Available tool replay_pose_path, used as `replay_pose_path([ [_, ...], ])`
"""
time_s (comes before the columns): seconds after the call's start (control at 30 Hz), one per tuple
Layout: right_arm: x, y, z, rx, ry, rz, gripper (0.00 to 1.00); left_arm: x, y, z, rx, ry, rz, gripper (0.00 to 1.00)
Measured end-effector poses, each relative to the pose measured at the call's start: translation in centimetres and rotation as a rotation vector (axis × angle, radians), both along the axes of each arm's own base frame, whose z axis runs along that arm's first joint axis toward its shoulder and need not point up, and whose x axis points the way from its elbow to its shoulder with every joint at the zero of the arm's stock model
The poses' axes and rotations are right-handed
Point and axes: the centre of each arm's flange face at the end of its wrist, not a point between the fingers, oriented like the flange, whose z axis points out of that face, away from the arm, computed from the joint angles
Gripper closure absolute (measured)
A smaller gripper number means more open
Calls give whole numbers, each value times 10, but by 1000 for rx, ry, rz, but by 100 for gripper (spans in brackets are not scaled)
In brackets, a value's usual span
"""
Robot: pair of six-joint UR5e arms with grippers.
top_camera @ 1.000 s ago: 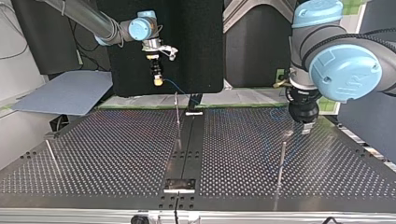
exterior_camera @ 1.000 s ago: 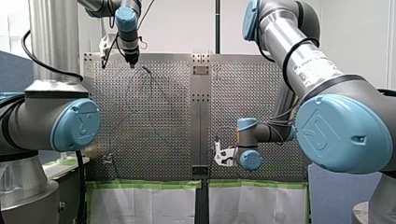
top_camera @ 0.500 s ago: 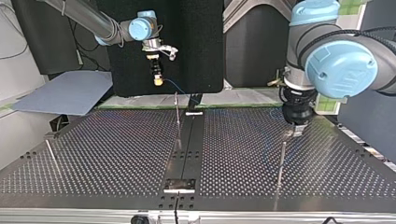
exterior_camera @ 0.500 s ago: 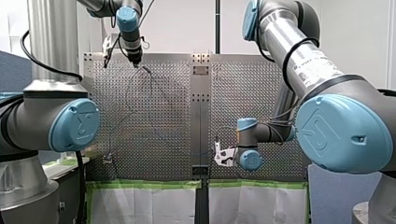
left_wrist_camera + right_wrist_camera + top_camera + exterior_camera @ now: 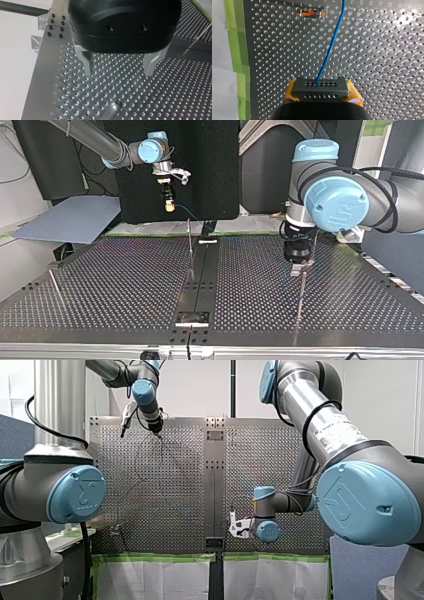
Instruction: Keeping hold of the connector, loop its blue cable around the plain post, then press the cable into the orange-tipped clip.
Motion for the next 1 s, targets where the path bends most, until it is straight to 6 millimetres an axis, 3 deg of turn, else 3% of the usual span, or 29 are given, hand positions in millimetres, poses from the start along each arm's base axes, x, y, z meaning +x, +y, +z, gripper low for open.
replay_pose_path([
  [0.17,1,1,0,4,-5,12,100,11,-18,-11,50,-16,-15,2],
  [0.6,2,1,0,3,-8,17,100,29,-78,-67,153,-29,-29,2],
  [1.0,3,2,0,2,-10,20,100,58,-69,-82,196,-101,82,2],
])
